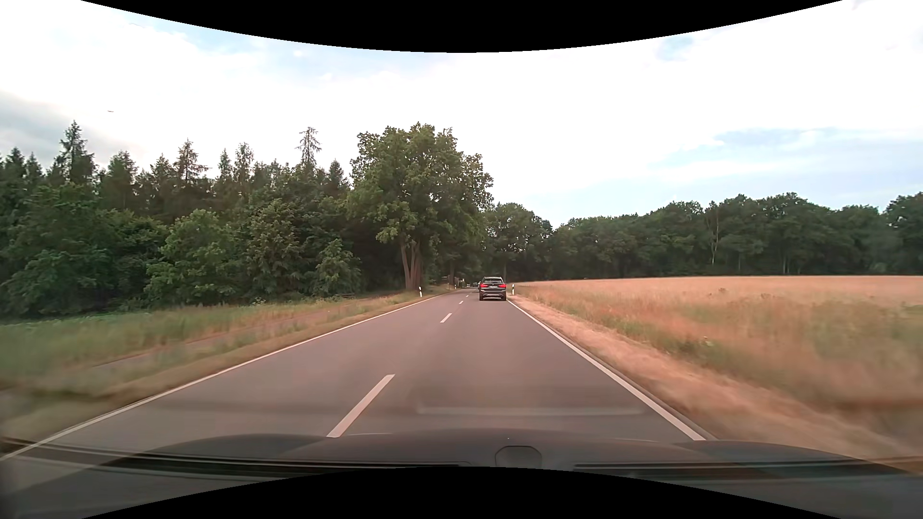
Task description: Follow the waypoints while adhering to traffic rules and regulations
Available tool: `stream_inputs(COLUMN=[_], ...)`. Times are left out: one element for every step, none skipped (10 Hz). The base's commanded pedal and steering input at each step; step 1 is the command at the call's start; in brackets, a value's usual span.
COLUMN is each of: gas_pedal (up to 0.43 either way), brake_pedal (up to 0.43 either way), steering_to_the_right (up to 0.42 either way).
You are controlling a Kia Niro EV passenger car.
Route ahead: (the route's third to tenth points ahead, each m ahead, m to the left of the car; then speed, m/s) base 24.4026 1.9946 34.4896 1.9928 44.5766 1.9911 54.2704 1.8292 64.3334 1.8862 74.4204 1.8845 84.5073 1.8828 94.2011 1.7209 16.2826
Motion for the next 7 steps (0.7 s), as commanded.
stream_inputs(gas_pedal=[0.047, 0.047, 0.047, 0.02, 0.0, 0.0, 0.0], brake_pedal=[0.0, 0.0, 0.0, 0.0, 0.0, 0.0, 0.0], steering_to_the_right=[-0.002, -0.002, -0.002, -0.002, -0.002, -0.002, -0.003])
